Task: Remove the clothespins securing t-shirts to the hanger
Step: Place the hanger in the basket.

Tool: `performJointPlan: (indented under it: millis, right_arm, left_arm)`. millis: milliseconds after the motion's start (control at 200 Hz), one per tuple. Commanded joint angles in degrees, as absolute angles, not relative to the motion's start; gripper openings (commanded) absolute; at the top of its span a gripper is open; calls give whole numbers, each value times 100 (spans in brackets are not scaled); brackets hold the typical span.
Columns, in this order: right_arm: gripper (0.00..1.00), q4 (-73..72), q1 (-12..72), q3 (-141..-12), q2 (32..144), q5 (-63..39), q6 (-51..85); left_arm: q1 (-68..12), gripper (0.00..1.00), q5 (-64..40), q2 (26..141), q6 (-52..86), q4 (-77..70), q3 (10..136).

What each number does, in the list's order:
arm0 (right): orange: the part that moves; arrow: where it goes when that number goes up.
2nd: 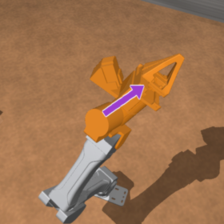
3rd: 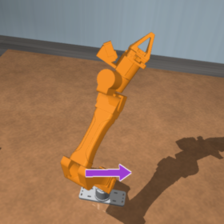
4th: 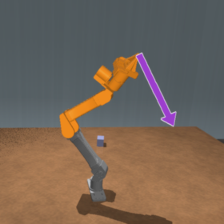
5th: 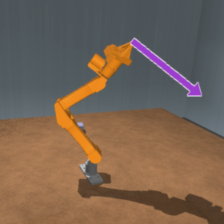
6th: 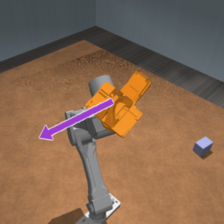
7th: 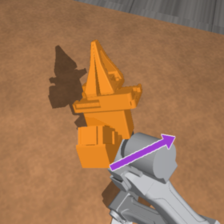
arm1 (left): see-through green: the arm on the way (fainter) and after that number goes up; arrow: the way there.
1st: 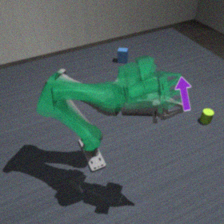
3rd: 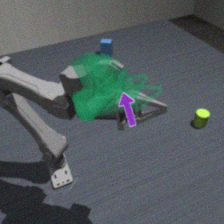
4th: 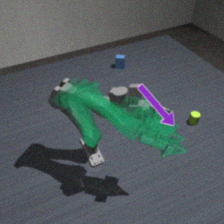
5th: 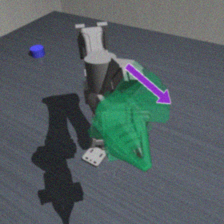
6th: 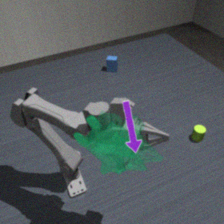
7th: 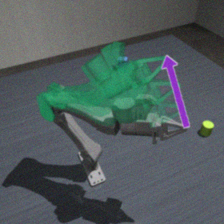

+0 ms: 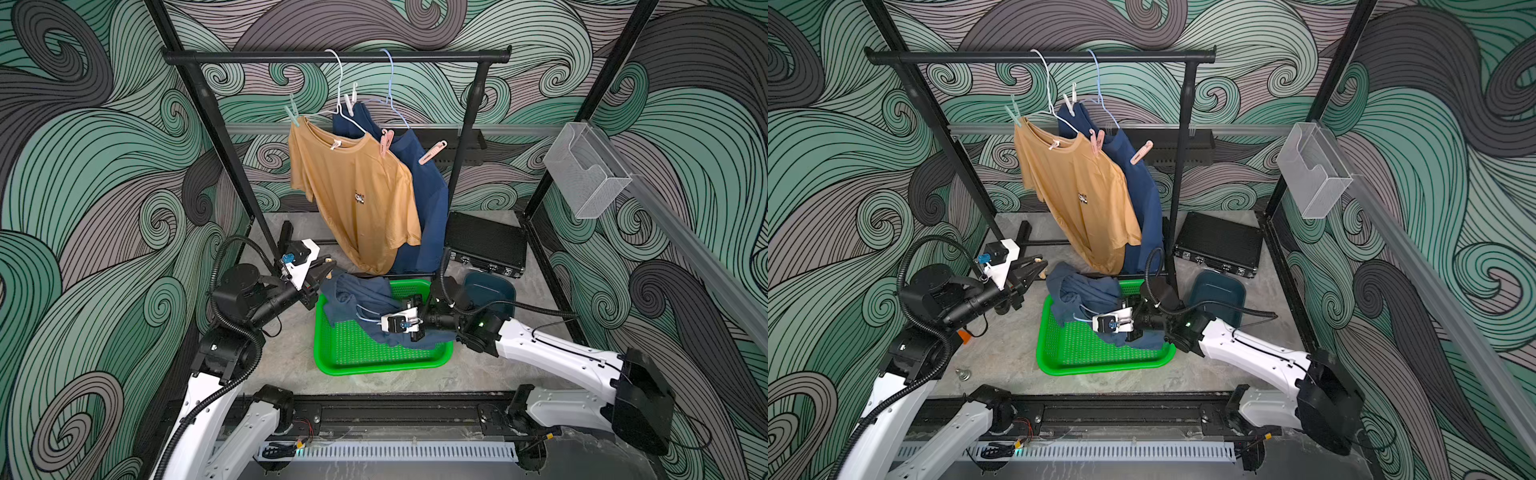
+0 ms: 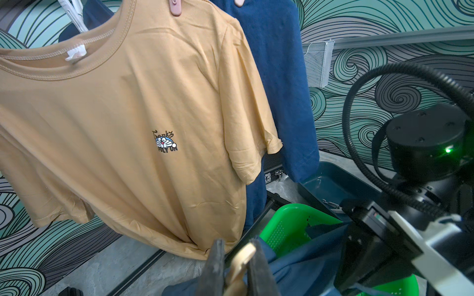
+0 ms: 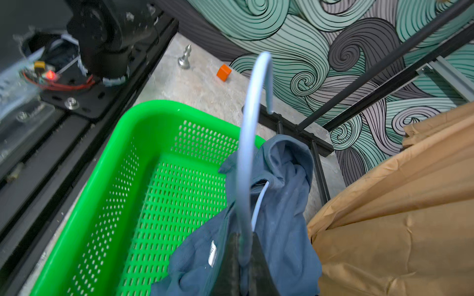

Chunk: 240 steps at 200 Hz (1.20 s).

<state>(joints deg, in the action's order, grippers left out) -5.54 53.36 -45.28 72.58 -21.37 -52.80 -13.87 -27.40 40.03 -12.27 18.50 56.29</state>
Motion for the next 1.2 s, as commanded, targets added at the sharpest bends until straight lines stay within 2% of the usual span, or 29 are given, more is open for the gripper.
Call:
performJointPlan:
  millis: [0, 190, 620, 811, 961, 1101, 1196]
  right_arm:
    - [0, -654, 5563, -4440, 7514, -1411, -6571]
    - [0, -862, 6010, -4234, 8005, -565, -7820]
    - [0, -1222, 6483, -3911, 8385, 113, -8643]
    - [15, -1418, 6600, -3706, 8332, 270, -8744]
    - [21, -1468, 6618, -3667, 8295, 295, -8745]
    - [45, -1641, 6649, -3584, 8123, 325, -8733]
    - [57, -1582, 6653, -3539, 7869, 321, -8675]
  left_arm:
    - [-1344, 0, -2672, 4025, -1261, 1880, 5836]
    - [-1345, 0, -2672, 4031, -1275, 1890, 5838]
    - [-1344, 0, -2694, 3981, -1320, 1974, 5802]
    - [-1345, 0, -2750, 3969, -1240, 1890, 5733]
    - [-1345, 0, -2860, 3990, -1196, 1847, 5717]
    - [-1345, 0, -3007, 4042, -1143, 1835, 5687]
    - [-1345, 0, -3088, 4087, -1143, 1823, 5665]
